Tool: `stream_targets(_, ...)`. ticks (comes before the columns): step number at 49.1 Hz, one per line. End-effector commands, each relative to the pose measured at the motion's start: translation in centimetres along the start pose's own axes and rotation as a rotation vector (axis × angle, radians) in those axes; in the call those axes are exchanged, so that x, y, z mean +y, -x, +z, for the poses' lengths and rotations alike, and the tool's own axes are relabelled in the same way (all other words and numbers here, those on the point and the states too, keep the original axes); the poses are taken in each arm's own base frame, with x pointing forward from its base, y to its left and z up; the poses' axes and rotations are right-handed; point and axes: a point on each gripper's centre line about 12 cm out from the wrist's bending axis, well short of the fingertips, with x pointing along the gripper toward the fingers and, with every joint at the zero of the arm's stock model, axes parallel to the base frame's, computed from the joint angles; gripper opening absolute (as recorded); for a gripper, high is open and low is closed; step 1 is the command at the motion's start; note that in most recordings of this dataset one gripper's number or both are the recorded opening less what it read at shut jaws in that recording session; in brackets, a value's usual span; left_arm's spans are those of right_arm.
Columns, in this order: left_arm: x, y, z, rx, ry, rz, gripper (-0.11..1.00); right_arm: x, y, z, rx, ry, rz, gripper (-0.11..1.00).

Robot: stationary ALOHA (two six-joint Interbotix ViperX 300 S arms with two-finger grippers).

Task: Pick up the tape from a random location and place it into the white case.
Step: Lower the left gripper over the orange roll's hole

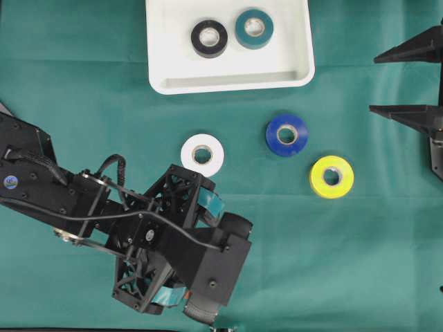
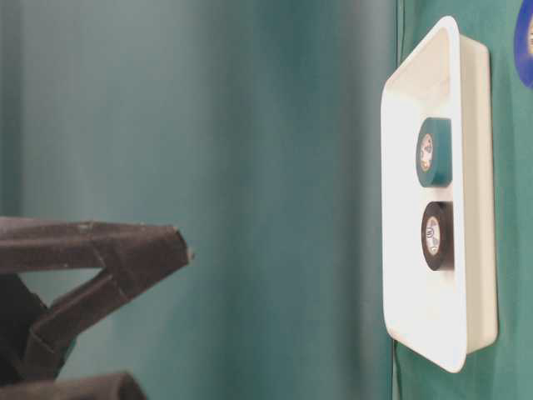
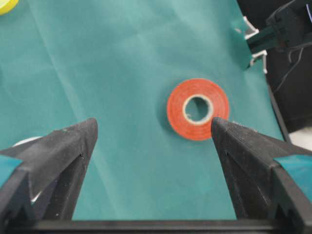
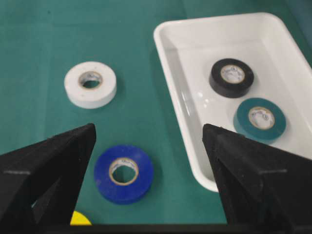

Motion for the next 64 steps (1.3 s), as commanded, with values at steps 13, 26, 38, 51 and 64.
stream_targets(13,0.0,1.0,0.7,-0.046,0.0,0.004,1.0,0.0,-0.2,0.3,0.0,-0.005,0.0,0.87)
stream_targets(26,0.0,0.2,0.0,-0.037,0.0,0.004,1.0,0.0,-0.3,0.2,0.005,-0.004,0.0,0.87)
stream_targets(38,0.0,-1.7,-1.4,-0.047,0.0,0.004,1.0,0.0,-0.5,-0.1,0.017,-0.003,-0.003,0.87)
stream_targets(51,0.0,-4.3,-3.1,-0.034,0.001,0.004,1.0,0.0,-0.8,-0.2,0.026,-0.001,-0.003,0.87)
stream_targets(64,-0.1,-7.7,-4.3,0.002,-0.001,0.003,1.0,0.0,-1.2,-0.7,0.047,0.001,-0.006,0.87)
